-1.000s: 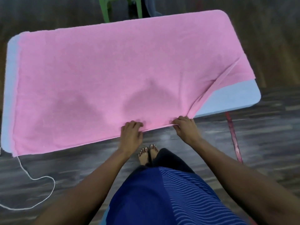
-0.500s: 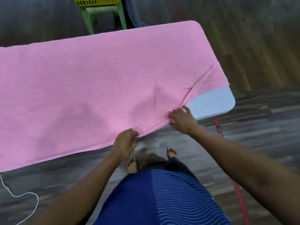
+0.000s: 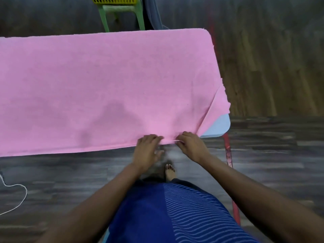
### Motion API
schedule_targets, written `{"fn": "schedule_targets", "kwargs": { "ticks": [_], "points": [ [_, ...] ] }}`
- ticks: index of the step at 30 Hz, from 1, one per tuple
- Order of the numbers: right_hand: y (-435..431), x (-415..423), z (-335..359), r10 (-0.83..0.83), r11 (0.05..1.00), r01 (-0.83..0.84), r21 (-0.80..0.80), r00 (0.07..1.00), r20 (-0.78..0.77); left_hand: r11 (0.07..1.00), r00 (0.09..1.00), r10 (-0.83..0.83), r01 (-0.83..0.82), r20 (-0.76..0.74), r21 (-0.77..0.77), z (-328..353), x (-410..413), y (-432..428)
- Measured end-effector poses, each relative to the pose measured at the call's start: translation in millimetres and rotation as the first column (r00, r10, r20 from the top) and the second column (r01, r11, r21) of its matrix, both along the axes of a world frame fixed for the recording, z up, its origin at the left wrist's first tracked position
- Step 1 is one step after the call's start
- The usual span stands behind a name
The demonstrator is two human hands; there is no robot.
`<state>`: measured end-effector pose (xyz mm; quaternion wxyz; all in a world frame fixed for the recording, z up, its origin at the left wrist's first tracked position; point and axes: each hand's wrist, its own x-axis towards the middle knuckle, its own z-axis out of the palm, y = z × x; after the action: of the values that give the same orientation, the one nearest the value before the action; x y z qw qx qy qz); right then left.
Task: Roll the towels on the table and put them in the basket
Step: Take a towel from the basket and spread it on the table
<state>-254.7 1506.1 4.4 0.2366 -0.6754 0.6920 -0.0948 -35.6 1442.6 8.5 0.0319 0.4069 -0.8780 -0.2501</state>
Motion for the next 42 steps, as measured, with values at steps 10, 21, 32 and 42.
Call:
{"fn": "schedule_targets", "kwargs": {
  "ticks": [10, 21, 32, 42],
  "points": [
    [-6, -97, 8, -0.011, 0.984, 0.071, 0.164, 0.941, -0.339, 0.997, 0.995, 0.07, -0.067, -0.072, 0.044, 6, -40, 6],
    [76, -133, -6, -0.454, 0.838, 0.512, 0.192, 0.847, -0.275, 0.994, 0.998, 0.051, -0.053, 0.022, 0.093, -2, -57, 13],
    [50, -92, 2, -0.604, 0.791, 0.609, 0.066, 0.793, -0.084, 0.974, 0.997, 0.026, -0.009, -0.072, 0.225, 2, -55, 8],
    [-71, 33, 35, -0.397, 0.914, 0.378, 0.149, 0.909, 0.124, 0.912, 0.916, 0.395, -0.381, -0.07, 0.153, 24, 49, -37]
  ]
}}
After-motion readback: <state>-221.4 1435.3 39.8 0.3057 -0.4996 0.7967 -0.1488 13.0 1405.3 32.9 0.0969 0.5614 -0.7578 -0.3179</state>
